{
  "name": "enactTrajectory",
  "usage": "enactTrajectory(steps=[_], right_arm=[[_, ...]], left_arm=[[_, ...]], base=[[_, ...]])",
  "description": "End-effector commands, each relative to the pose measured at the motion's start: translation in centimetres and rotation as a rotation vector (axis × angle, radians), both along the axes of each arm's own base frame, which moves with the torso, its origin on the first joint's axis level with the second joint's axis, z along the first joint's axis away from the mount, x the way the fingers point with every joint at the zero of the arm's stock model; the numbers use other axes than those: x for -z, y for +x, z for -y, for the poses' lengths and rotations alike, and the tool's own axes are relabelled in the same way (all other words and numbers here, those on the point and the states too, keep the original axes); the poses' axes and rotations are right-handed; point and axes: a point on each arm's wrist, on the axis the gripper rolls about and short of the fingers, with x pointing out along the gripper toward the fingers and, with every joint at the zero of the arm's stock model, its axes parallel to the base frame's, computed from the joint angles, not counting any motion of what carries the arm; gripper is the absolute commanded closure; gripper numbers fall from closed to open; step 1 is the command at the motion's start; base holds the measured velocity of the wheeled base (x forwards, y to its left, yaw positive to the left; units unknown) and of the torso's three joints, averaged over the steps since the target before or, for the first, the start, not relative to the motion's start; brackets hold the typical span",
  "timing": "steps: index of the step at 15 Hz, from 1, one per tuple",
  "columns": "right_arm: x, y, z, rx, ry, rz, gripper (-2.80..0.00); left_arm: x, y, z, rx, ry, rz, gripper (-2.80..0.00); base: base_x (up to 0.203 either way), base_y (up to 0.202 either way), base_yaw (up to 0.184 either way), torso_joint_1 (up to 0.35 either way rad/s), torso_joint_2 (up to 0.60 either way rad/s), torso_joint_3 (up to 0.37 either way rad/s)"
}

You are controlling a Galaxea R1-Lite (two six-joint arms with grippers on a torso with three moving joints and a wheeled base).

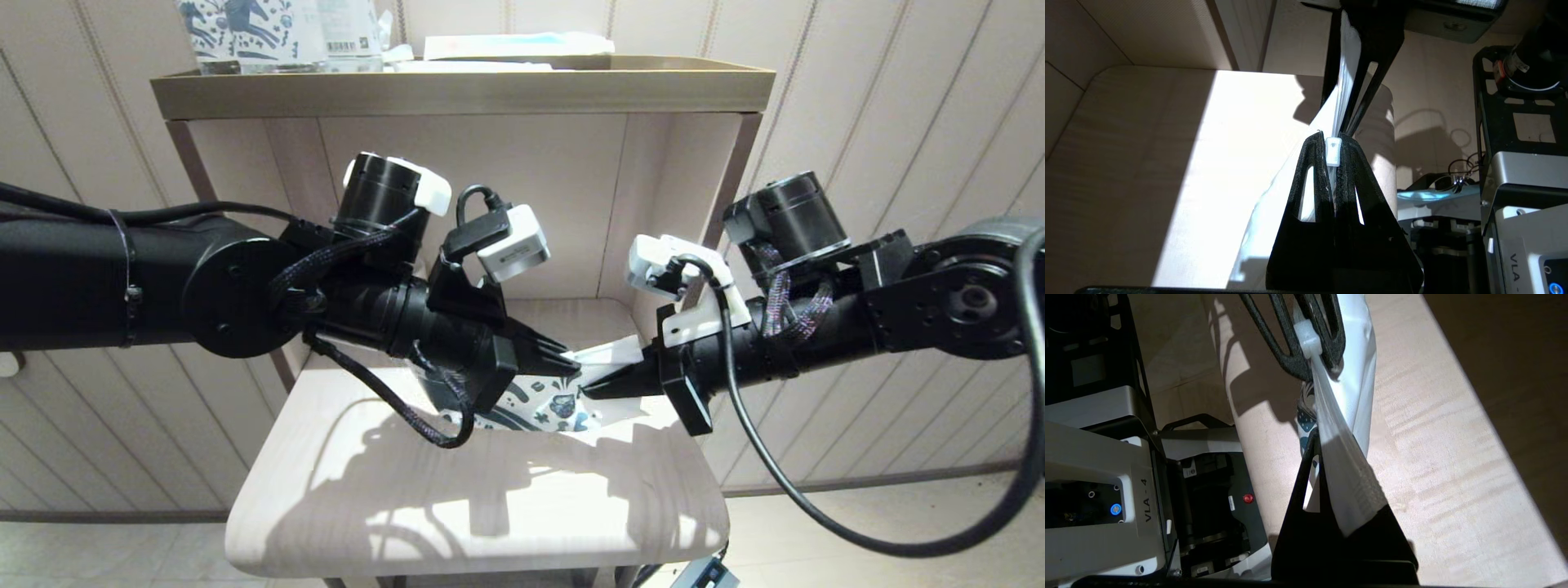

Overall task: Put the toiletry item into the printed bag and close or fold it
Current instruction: Close the strorage bag and place it on the desk

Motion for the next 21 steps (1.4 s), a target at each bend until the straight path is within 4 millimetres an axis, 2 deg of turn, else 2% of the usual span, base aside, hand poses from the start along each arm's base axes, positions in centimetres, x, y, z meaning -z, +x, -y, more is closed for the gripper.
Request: enactTrajectory(steps=[1, 7, 14, 21], right_arm=[[-0.4, -0.8, 1.1, 0.016, 0.005, 0.01, 0.0], [-1.0, -2.4, 3.3, 0.057, 0.015, 0.028, 0.0], [-1.8, -4.6, 5.1, 0.089, 0.027, 0.058, 0.0], [-2.3, -7.0, 6.7, 0.12, 0.038, 0.087, 0.0]], left_arm=[[0.1, 0.2, -0.1, -0.001, 0.002, -0.003, 0.0], [0.4, 0.7, -0.4, -0.02, 0.005, -0.001, 0.0], [0.5, 2.5, -1.2, -0.066, 0.0, -0.004, 0.0], [1.2, 3.3, -1.3, -0.076, 0.009, -0.012, 0.0]], base=[[0.0, 0.0, 0.0, 0.0, 0.0, 0.0], [0.0, 0.0, 0.0, 0.0, 0.0, 0.0], [0.0, 0.0, 0.0, 0.0, 0.0, 0.0], [0.0, 0.0, 0.0, 0.0, 0.0, 0.0]])
